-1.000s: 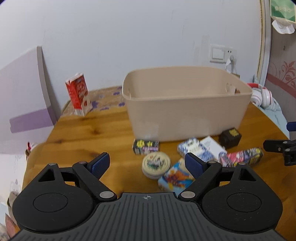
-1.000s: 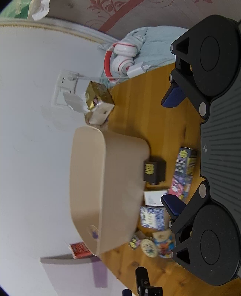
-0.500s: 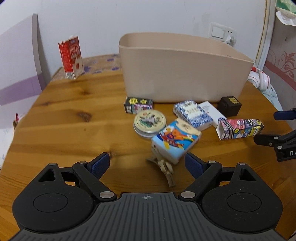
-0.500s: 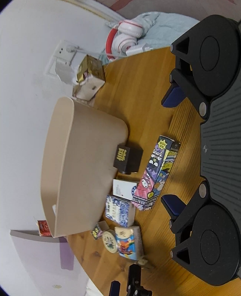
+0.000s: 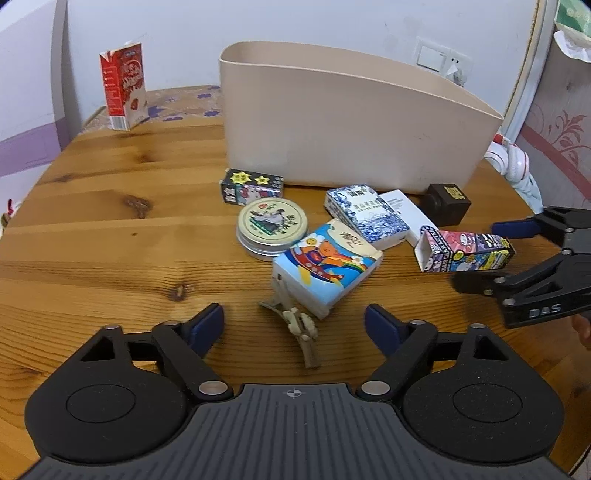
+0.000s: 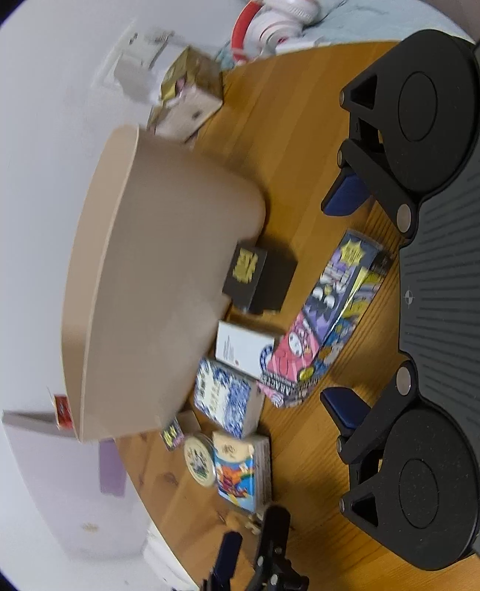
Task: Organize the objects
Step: 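Grasp the hair clip with the left gripper while the right grasps the cartoon box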
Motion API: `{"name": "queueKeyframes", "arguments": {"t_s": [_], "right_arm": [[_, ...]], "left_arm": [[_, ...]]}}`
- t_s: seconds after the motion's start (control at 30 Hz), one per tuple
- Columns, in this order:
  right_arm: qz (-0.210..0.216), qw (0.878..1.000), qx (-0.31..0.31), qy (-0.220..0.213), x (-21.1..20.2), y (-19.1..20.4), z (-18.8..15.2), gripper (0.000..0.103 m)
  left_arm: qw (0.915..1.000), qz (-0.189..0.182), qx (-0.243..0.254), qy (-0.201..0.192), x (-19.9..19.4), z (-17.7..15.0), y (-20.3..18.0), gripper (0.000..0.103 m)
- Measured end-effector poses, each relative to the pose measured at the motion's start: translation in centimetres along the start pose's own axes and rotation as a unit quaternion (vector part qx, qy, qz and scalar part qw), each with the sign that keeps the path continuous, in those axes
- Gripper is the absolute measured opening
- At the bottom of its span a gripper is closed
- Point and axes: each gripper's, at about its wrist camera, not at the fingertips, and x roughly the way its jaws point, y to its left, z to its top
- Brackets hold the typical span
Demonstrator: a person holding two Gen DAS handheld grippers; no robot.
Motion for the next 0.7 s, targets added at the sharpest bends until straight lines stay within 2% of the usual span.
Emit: {"name": "queueKeyframes", "arguments": {"t_s": [0.1,0.17,0.37,0.5,0.7], "right_arm": [[0.016,1.000,-0.003,0.004,0.4,0.2,0.2,0.085],[0.028,1.000,0.001,0.004,0.3,0.3,0.4,0.071],[0.054,0.998,-0.003,0.009,-0.8,1.1,0.2,0.044],[0.065,0.998,-0.022,0.013,-2.0,2.3,-0.3,0.034],[0.085,0.995,-0.048,0.012,-3.8,4.0,-1.0,0.023]], "left_arm": [[1.0000,-0.004,0.001,0.000,0.2,-0.1,-0.2,0.074],[1.0000,-0.003,0.005,-0.003,0.3,-0.1,-0.3,0.071],[0.9999,-0.007,-0.001,-0.008,0.0,-0.1,0.3,0.050],[0.9999,-0.008,-0.004,-0.009,-0.2,-0.2,0.5,0.035],[0.9999,-0.012,-0.010,-0.006,-0.5,-0.5,0.9,0.020]]}}
